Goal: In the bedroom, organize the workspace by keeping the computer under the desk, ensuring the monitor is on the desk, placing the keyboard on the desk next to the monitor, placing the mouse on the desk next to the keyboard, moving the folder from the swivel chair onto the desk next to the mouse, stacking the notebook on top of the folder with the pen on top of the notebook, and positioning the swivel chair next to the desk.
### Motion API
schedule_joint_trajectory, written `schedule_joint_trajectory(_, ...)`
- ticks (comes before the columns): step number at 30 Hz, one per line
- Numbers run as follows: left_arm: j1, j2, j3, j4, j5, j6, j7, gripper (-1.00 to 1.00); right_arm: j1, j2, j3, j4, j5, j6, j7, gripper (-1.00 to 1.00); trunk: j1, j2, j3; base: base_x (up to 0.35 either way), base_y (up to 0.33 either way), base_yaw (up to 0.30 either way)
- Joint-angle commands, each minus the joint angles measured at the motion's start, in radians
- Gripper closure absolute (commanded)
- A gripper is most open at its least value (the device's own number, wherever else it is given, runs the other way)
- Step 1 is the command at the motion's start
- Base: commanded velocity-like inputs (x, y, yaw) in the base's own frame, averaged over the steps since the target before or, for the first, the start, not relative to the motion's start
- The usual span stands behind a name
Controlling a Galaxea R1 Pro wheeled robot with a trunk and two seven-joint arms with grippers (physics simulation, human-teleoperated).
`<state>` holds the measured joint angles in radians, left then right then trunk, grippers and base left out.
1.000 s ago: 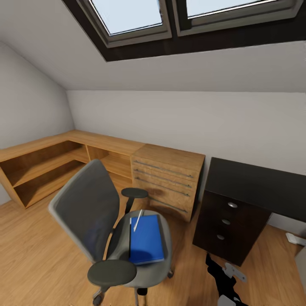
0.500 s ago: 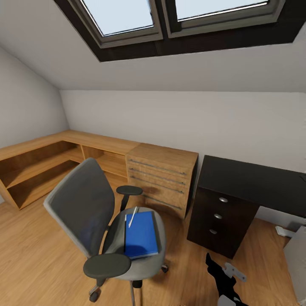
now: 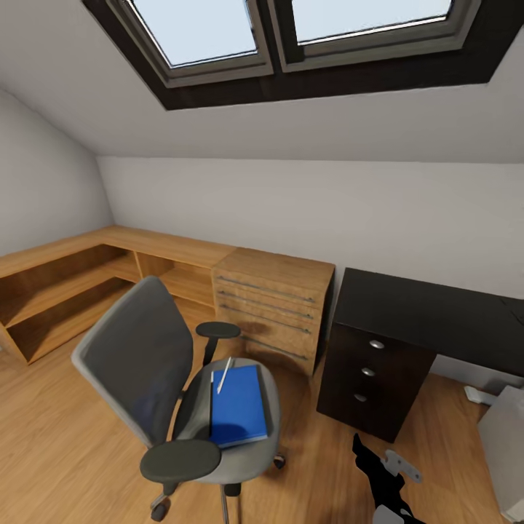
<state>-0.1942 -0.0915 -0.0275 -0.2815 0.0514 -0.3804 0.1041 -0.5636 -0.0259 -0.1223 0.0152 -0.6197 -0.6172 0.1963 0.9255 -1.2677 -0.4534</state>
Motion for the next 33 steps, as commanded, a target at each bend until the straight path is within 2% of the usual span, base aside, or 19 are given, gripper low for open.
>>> schedule_joint_trajectory(1, -0.001, 0.0, -0.003, 0.001, 0.005, -0.003, 0.003, -1.0, -0.001, 0.0, -0.008, 0.002, -0.002, -0.003, 0.009, -1.0, -0.004, 0.007, 0.002, 0.0, 0.0, -0.001)
schedule_joint_trajectory(6, -0.001, 0.0, -0.003, 0.001, 0.005, -0.003, 0.003, -1.0, -0.001, 0.0, -0.008, 0.002, -0.001, -0.003, 0.009, -1.0, -0.023, 0.042, 0.018, 0.0, 0.0, -0.02)
schedule_joint_trajectory(13, -0.001, -0.002, -0.003, 0.001, 0.005, -0.003, 0.003, -1.0, -0.001, 0.011, -0.008, 0.002, 0.007, -0.003, 0.009, -1.0, -0.05, 0.091, 0.04, 0.0, 0.0, -0.225)
schedule_joint_trajectory(27, -0.001, -0.003, -0.003, 0.001, 0.005, -0.003, 0.002, -1.0, -0.001, 0.014, -0.008, 0.002, 0.085, -0.003, 0.009, -1.0, -0.104, 0.189, 0.077, 0.0, 0.0, -0.208)
schedule_joint_trajectory(33, -0.001, -0.003, -0.003, 0.001, 0.005, -0.003, 0.002, -1.0, -0.001, 0.014, -0.008, 0.002, 0.094, -0.003, 0.009, -1.0, -0.127, 0.231, 0.089, 0.0, 0.0, -0.104)
